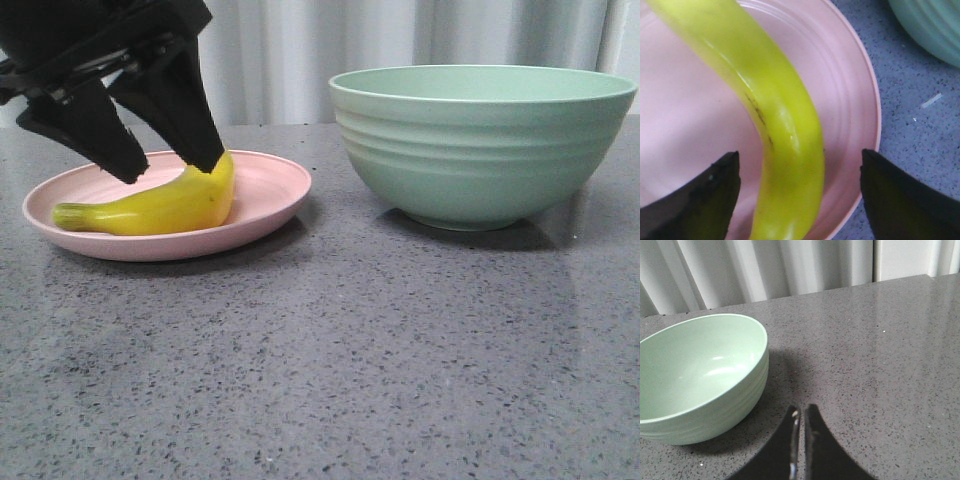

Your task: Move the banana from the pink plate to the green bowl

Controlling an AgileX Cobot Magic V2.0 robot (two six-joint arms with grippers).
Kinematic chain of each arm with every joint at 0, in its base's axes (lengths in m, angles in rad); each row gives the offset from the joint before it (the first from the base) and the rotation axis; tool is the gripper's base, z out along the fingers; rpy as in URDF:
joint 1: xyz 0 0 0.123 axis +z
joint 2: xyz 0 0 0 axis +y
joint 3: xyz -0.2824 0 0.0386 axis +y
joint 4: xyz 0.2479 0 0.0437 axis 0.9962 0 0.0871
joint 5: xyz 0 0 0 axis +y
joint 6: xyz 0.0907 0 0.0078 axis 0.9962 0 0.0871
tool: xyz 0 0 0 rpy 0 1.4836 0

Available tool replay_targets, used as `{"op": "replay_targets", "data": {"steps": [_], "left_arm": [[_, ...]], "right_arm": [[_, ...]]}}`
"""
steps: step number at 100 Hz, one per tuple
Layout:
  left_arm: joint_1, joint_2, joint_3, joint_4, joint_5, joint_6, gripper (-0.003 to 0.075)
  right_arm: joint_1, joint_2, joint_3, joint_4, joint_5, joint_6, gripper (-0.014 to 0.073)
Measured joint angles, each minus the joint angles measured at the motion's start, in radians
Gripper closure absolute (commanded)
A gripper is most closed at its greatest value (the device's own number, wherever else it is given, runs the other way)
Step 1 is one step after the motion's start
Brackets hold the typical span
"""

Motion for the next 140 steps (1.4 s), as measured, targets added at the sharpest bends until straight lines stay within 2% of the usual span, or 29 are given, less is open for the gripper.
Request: {"op": "replay_targets", "data": {"steps": [57,69,83,109,140], "left_arm": [[0.0,0.075,-0.002,0.0,0.013,0.015,0.0271],[0.0,0.075,-0.002,0.004,0.013,0.015,0.0334],[0.0,0.075,-0.002,0.006,0.013,0.015,0.0442],[0.0,0.075,-0.003,0.006,0.013,0.015,0.0737],[0.0,0.075,-0.04,0.013,0.062,0.015,0.0739]], "right_arm": [[0.0,0.0,0.0,0.0,0.0,0.0,0.0666],[0.0,0.0,0.0,0.0,0.0,0.0,0.0666],[0.0,0.0,0.0,0.0,0.0,0.0,0.0666],[0.0,0.0,0.0,0.0,0.0,0.0,0.0666],[0.022,0.002,-0.002,0.0,0.0,0.0,0.0665]]}}
